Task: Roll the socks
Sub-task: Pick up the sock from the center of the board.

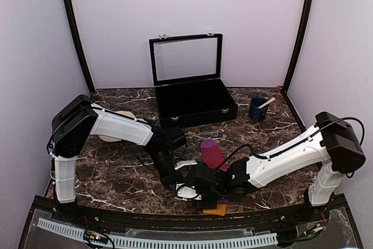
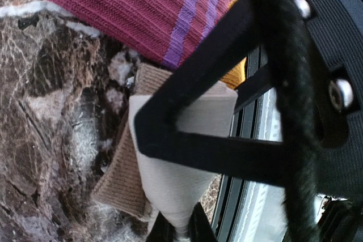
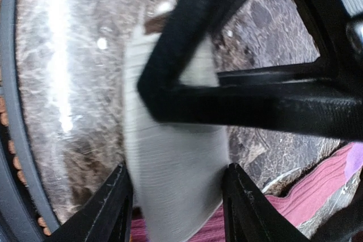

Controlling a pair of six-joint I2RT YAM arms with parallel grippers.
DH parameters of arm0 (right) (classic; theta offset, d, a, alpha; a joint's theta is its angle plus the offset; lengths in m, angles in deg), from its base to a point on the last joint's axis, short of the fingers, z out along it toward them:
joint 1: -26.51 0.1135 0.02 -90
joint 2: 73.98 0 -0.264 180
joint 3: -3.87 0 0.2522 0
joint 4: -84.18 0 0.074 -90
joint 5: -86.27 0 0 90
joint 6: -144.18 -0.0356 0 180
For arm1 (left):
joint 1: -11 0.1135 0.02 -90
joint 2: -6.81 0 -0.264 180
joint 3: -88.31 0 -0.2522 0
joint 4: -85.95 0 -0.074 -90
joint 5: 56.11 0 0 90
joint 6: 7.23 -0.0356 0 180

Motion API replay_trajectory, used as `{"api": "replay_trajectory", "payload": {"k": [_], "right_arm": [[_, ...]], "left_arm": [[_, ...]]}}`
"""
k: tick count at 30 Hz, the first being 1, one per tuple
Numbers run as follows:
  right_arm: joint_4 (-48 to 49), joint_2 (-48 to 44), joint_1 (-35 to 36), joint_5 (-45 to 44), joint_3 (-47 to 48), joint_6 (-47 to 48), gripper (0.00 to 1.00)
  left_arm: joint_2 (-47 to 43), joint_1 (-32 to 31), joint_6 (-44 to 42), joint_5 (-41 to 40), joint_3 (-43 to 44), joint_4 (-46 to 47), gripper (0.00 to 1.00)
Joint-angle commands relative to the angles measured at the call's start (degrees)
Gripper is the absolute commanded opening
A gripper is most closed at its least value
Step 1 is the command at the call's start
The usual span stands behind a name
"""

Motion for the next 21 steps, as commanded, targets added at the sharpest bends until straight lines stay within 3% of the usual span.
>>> {"api": "replay_trajectory", "payload": {"k": [1, 8, 12, 17, 21], "right_arm": [[1.0, 1.8, -2.3, -0.3, 1.8, 0.3, 0.5], [0.3, 3.4, -3.2, 2.6, 2.6, 0.6, 0.46], [-1.4, 4.5, -4.0, 5.5, 3.2, 0.1, 0.29], [-3.3, 5.2, -4.1, 8.1, 2.9, -1.4, 0.04], [-3.9, 5.0, -4.2, 8.9, 2.2, -3.3, 0.0]], "left_arm": [[1.4, -0.4, -1.9, -0.3, -0.1, -2.9, 0.0], [1.4, -0.4, -1.6, 0.0, -0.4, -2.6, 0.0], [1.3, -0.2, -1.2, 0.1, -0.1, -2.5, 0.0], [1.3, 0.9, 2.0, -0.8, -0.3, -1.0, 0.1], [0.6, 2.4, 5.7, -1.5, -2.0, 1.6, 0.21]]}}
